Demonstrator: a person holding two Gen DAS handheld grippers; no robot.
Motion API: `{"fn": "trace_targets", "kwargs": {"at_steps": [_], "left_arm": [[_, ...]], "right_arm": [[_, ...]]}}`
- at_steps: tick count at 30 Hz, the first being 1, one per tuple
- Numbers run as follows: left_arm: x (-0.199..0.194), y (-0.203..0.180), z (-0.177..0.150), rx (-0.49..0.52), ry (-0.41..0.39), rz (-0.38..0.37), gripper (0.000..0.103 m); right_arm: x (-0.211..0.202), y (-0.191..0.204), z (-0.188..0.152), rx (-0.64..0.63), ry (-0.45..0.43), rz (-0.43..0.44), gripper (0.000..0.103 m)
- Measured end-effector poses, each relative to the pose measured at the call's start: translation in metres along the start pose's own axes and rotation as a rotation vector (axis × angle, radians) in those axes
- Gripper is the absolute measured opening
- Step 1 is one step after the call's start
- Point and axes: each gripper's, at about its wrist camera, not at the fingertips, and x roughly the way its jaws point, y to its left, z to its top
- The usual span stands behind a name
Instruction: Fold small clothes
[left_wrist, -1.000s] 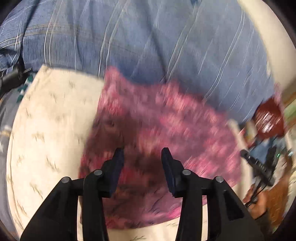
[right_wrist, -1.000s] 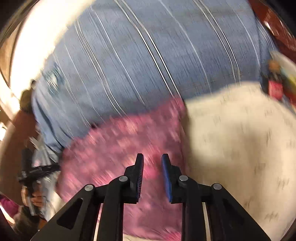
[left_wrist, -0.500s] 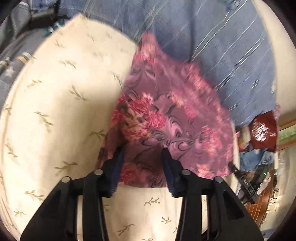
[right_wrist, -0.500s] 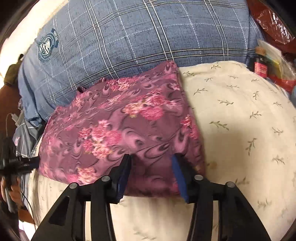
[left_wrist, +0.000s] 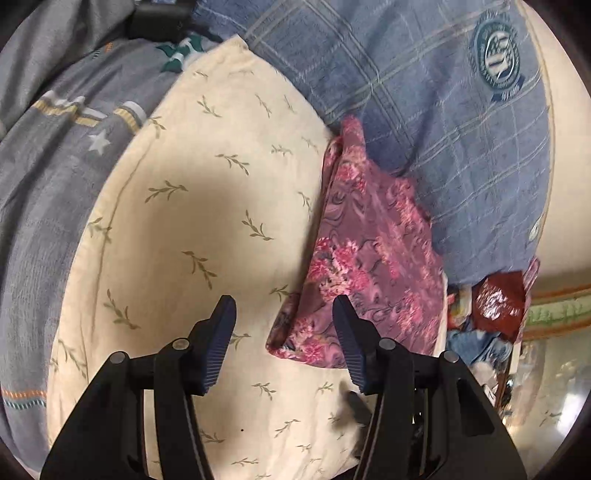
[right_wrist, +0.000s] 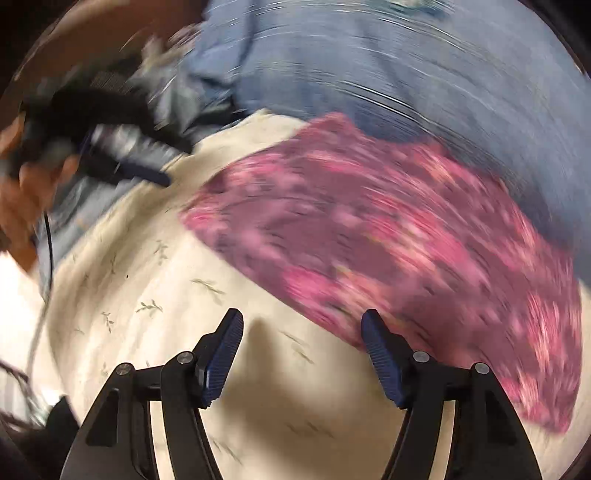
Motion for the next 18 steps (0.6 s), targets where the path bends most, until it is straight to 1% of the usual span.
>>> {"fn": "trace_targets", "kwargs": {"at_steps": [2,3,5,6,7,9,10,11,12,13,14,15,18], "left_arm": [[0.004,-0.004,0.005,0.015,0.022,0.006,0.057],[0.005,-0.006,0.009,0.021,0.029,0.009,0.057],[0.007,-0.011,0.018,0.032,0.033,0.013,0.057],[0.009,-0.013,0.023,0.036,0.031,0.015,0.057],[0.011,-0.015,0.029,0.039,0.031,0.020,0.058],[0.016,-0.017,0.039,0.034,0.033,0.018,0.060],[0.018,-0.018,0.044,0.035,0.028,0.005,0.060],[0.021,-0.020,0.050,0.023,0.027,-0.017,0.060],[0.024,-0.023,0.055,0.015,0.030,-0.043,0.061],[0.029,-0.027,0.060,0.012,0.036,-0.064,0.066],[0.034,-0.032,0.066,0.011,0.041,-0.077,0.073],[0.040,-0.038,0.071,0.017,0.044,-0.080,0.075],[0.061,-0.060,0.085,0.074,0.049,-0.063,0.076]], "right_arm": [[0.011,0.019,0.007,-0.077,-0.006,-0.066,0.069],[0.017,0.029,0.010,-0.122,-0.014,-0.118,0.070],[0.024,0.043,0.016,-0.194,-0.052,-0.204,0.078],[0.028,0.048,0.019,-0.231,-0.071,-0.257,0.078],[0.032,0.050,0.021,-0.258,-0.087,-0.303,0.078],[0.042,0.053,0.028,-0.305,-0.118,-0.367,0.075],[0.046,0.051,0.032,-0.316,-0.130,-0.374,0.068],[0.049,0.049,0.035,-0.335,-0.147,-0.375,0.041],[0.050,0.048,0.037,-0.341,-0.148,-0.370,0.027],[0.051,0.045,0.040,-0.342,-0.154,-0.343,0.023],[0.050,0.043,0.042,-0.340,-0.168,-0.339,0.021],[0.043,0.042,0.042,-0.333,-0.197,-0.327,0.020],[0.032,0.033,0.043,-0.310,-0.230,-0.285,0.019]]}}
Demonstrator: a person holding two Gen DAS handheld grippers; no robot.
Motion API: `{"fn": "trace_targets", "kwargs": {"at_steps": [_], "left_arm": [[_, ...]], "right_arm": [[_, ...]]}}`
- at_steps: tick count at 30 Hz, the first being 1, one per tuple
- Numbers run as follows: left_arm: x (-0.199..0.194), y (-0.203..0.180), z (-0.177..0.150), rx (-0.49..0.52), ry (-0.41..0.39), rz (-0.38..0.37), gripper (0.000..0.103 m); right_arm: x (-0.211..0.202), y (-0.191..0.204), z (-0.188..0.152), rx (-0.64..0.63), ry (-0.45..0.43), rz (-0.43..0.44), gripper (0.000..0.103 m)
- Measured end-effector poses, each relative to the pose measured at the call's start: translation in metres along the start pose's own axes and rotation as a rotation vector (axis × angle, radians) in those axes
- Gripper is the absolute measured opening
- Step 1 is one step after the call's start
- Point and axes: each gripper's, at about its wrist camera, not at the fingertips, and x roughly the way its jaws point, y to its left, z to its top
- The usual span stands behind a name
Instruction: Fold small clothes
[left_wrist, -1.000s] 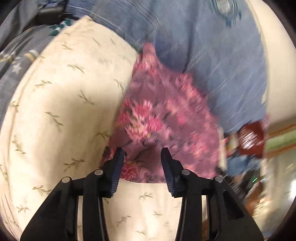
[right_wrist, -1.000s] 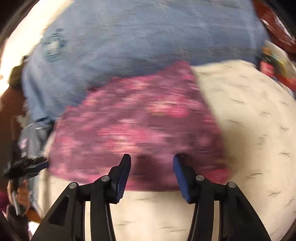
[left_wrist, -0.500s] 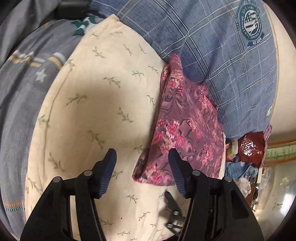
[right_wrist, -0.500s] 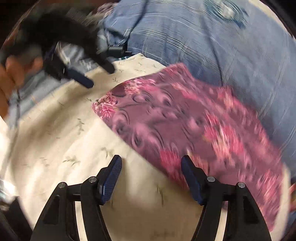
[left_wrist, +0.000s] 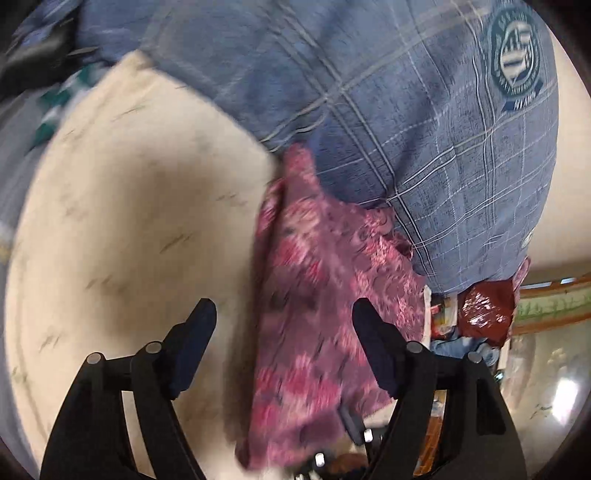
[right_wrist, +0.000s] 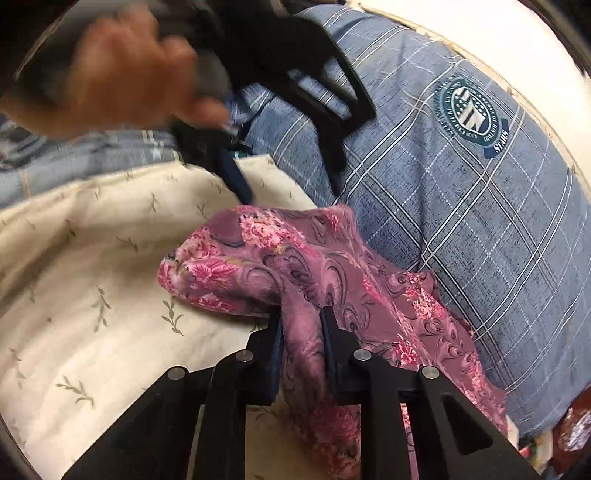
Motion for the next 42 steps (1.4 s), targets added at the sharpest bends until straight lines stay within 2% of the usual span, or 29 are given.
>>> {"fn": "trace_targets", "kwargs": {"at_steps": [6,7,8,9,10,12,14,19,23,26,31,35,39,41,42], "left_arm": [[0.053,-0.029,0.014,0.096,0.117,0.069,0.075],[0.056,-0.033,0.013,0.113,0.107,0.074,0.066],[0.057,-0.039,0.011,0.139,0.084,0.090,0.039],[0.058,-0.042,0.009,0.159,0.078,0.101,0.026],[0.059,-0.044,0.008,0.164,0.074,0.108,0.015],[0.054,-0.048,0.005,0.153,0.045,0.102,0.009],[0.045,-0.056,0.000,0.165,0.015,0.095,0.008],[0.021,-0.091,-0.016,0.187,-0.037,0.006,0.008],[0.013,-0.138,-0.032,0.250,-0.047,-0.006,0.008],[0.022,-0.182,-0.048,0.325,-0.038,0.004,0.008],[0.068,-0.253,-0.070,0.452,-0.002,0.065,0.008],[0.133,-0.288,-0.081,0.513,0.059,0.157,0.008],[0.195,-0.292,-0.086,0.498,0.127,0.257,0.008],[0.222,-0.285,-0.084,0.478,0.167,0.315,0.009],[0.227,-0.284,-0.084,0.466,0.174,0.321,0.010]], "right_arm": [[-0.013,-0.003,-0.005,0.014,-0.045,0.031,0.019],[-0.013,-0.004,-0.006,0.020,-0.049,0.038,0.019],[-0.015,-0.003,-0.007,0.025,-0.053,0.043,0.018],[-0.014,-0.005,-0.008,0.034,-0.058,0.050,0.018],[-0.016,-0.005,-0.009,0.042,-0.061,0.055,0.018],[-0.018,-0.011,-0.010,0.070,-0.069,0.070,0.018],[-0.023,-0.019,-0.010,0.109,-0.076,0.088,0.018],[-0.049,-0.042,-0.016,0.205,-0.105,0.127,0.017],[-0.080,-0.073,-0.032,0.324,-0.133,0.144,0.016],[-0.097,-0.097,-0.050,0.422,-0.147,0.158,0.014],[-0.120,-0.137,-0.095,0.589,-0.155,0.178,0.009],[-0.122,-0.169,-0.139,0.735,-0.140,0.204,0.008],[-0.102,-0.200,-0.192,0.931,-0.094,0.284,0.008],[-0.090,-0.210,-0.216,1.019,-0.065,0.318,0.014],[-0.083,-0.214,-0.232,1.071,-0.046,0.350,0.014]]}}
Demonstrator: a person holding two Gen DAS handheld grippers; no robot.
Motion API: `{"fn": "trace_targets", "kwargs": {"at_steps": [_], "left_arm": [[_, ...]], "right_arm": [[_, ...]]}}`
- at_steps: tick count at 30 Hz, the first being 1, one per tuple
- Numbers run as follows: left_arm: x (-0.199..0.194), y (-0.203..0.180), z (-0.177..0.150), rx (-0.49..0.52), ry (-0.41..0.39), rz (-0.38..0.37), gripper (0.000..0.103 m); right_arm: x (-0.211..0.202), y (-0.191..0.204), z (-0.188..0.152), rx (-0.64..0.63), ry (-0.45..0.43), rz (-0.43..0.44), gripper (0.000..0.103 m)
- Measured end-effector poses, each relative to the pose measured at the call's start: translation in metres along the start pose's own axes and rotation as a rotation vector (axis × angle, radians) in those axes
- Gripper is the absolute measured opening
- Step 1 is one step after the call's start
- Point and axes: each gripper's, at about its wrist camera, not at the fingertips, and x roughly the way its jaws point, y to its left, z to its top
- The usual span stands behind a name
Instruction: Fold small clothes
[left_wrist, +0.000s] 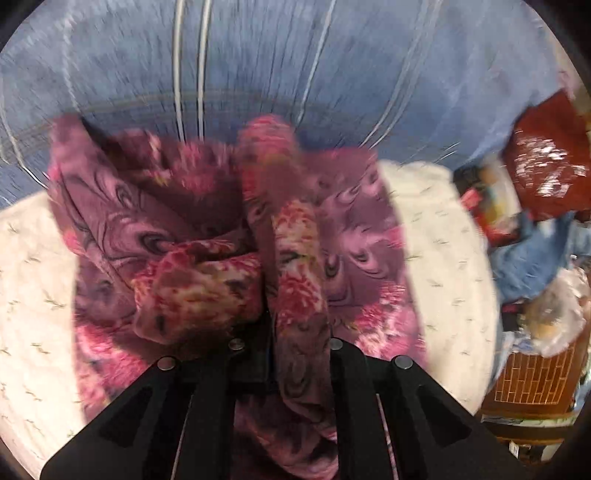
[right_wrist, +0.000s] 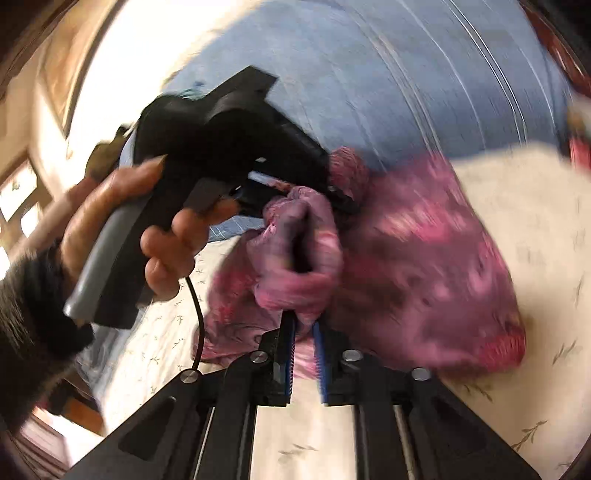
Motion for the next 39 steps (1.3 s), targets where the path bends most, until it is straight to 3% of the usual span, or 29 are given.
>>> {"fn": "trace_targets", "kwargs": {"at_steps": [3,4,8,11,14,16,18,19,22,27,30,33,34,35,37,39], "left_arm": [[0.000,-0.007,0.005,0.005,0.029,0.012,0.019],[0.001,-0.012,0.007,0.010,0.047,0.009,0.028],[-0.001,-0.027,0.016,0.031,0.121,-0.009,0.059],[0.002,-0.037,0.020,0.033,0.138,0.035,0.061],[0.010,-0.053,0.018,0.107,0.150,0.104,0.061],[0.011,-0.057,0.016,0.124,0.139,0.128,0.059],[0.012,-0.061,0.016,0.129,0.118,0.152,0.034],[0.011,-0.059,0.016,0.128,0.110,0.154,0.011],[-0.001,-0.051,0.014,0.070,0.066,0.099,0.006],[-0.016,-0.080,0.017,0.070,0.006,-0.046,0.003],[-0.011,-0.095,0.020,0.095,-0.032,-0.080,0.005],[-0.030,-0.082,0.019,0.060,-0.069,-0.145,0.009],[-0.042,-0.072,0.020,0.049,-0.092,-0.177,0.017],[-0.057,-0.058,0.019,0.030,-0.132,-0.198,0.032],[-0.083,-0.029,0.015,-0.007,-0.223,-0.160,0.060],[-0.102,0.004,0.007,-0.027,-0.294,-0.078,0.061]], "right_arm": [[-0.002,-0.026,-0.004,0.058,0.024,0.033,0.017],[-0.004,-0.030,-0.004,0.067,0.026,0.058,0.023],[-0.018,-0.027,0.001,0.052,-0.009,0.140,0.064],[-0.021,-0.013,0.002,0.007,-0.014,0.191,0.071],[-0.017,-0.003,0.007,-0.022,-0.018,0.151,0.073],[-0.007,-0.012,0.014,0.046,-0.020,0.137,0.069],[0.001,-0.020,0.016,0.096,-0.003,0.166,0.032],[0.006,-0.022,0.016,0.101,0.011,0.173,0.011],[0.001,-0.020,0.018,0.083,-0.007,0.196,0.009],[-0.042,-0.035,0.038,0.107,-0.136,0.212,0.009],[-0.048,-0.062,0.036,0.168,-0.143,0.155,0.009],[-0.024,-0.098,0.021,0.306,-0.032,0.133,0.011],[-0.021,-0.103,0.019,0.328,-0.010,0.139,0.010],[-0.025,-0.103,0.021,0.329,-0.002,0.150,0.020],[-0.039,-0.101,0.032,0.296,-0.035,0.118,0.024],[-0.057,-0.101,0.051,0.272,-0.104,0.110,0.027]]}}
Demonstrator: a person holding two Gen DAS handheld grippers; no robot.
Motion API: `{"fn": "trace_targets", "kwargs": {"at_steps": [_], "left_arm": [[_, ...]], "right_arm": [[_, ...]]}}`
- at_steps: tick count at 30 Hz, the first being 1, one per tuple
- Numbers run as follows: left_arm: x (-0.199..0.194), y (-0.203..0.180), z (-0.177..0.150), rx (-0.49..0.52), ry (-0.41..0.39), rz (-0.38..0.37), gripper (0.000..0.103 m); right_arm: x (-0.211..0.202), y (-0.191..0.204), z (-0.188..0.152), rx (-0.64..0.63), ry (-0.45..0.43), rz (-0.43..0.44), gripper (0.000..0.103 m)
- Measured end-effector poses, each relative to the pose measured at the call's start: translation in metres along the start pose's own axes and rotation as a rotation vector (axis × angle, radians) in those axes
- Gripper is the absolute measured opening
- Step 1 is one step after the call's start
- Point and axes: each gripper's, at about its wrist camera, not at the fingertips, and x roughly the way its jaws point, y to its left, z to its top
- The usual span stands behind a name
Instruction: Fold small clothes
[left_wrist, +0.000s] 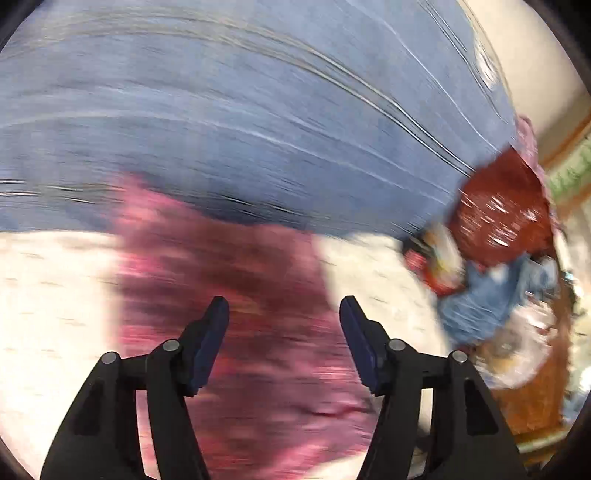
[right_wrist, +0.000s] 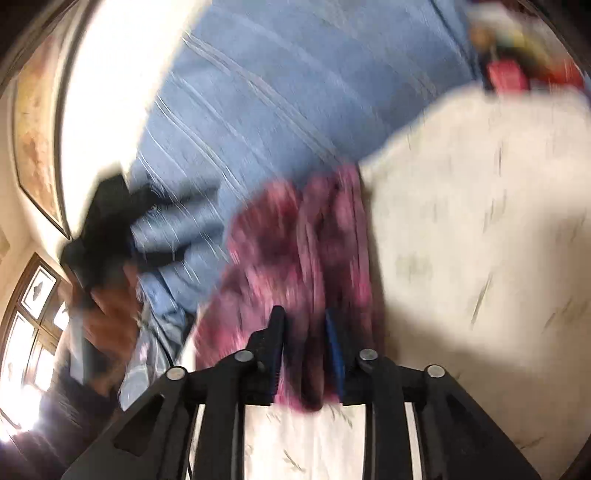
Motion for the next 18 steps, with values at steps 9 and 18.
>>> {"fn": "trace_targets", "kwargs": {"at_steps": [9,18], "left_arm": [[0.017,0.121,-0.034,-0.281,0.082,-0.051,0.061],[0.023,0.109,-0.043,-0.215,0.086,-0.151,0.061]], "right_arm": [[0.100,0.019,0.079,-0.013,0.186,-0.072,0.056],[0.140,0.053,0.092,-0.123,0.188,-0.022,0.010]]}}
